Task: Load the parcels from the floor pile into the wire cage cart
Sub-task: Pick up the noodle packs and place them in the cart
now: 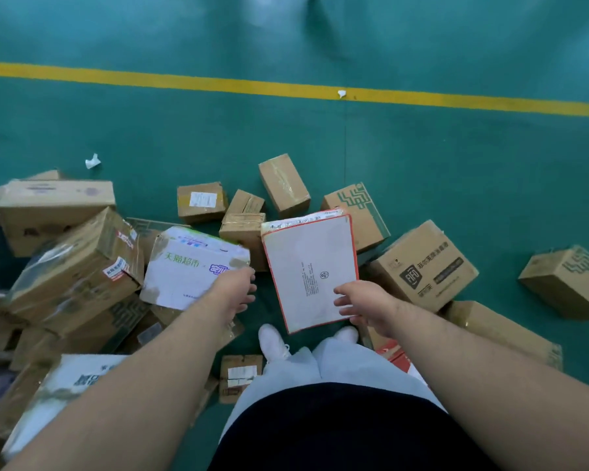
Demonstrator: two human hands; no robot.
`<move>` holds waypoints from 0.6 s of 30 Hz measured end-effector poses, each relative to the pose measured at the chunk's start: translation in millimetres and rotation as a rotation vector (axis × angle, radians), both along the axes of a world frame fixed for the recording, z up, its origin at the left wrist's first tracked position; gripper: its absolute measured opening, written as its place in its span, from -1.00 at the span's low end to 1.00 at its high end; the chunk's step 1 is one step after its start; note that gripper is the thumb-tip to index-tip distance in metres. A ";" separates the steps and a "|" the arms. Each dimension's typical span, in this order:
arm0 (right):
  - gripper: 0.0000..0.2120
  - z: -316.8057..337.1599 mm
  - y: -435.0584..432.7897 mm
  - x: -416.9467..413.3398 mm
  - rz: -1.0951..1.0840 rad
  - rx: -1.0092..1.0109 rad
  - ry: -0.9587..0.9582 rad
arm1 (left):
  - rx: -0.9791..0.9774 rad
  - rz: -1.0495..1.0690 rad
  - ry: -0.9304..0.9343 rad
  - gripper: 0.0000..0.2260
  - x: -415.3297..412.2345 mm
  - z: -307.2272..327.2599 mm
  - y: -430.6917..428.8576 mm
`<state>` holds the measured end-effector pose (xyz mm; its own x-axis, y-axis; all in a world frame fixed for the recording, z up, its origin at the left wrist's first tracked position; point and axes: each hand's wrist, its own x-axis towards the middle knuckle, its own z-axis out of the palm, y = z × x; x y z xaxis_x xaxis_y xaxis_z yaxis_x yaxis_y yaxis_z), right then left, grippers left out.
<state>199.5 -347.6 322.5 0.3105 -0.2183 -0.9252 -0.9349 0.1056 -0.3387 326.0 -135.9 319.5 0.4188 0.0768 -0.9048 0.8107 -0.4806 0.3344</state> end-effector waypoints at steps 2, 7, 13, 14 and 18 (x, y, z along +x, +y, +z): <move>-0.66 -0.5 -16.6 4.2 0.000 0.001 -0.005 | 0.005 -0.030 0.001 -0.74 -1.6 -2.8 -14.1; -0.66 -30.6 -69.8 10.2 -0.011 -0.001 0.023 | -0.001 -0.031 0.050 -0.73 -10.3 -24.5 -46.8; -0.74 -63.6 -110.3 22.5 -0.130 0.077 0.146 | 0.009 -0.049 0.120 -0.82 -0.6 -52.1 -67.4; -0.72 -72.0 -114.0 26.8 -0.129 0.044 0.159 | 0.012 -0.056 0.137 -0.82 7.6 -55.2 -69.6; -0.62 -107.8 -116.2 48.9 -0.045 -0.035 0.200 | 0.017 -0.060 0.179 -0.77 53.5 -91.7 -73.8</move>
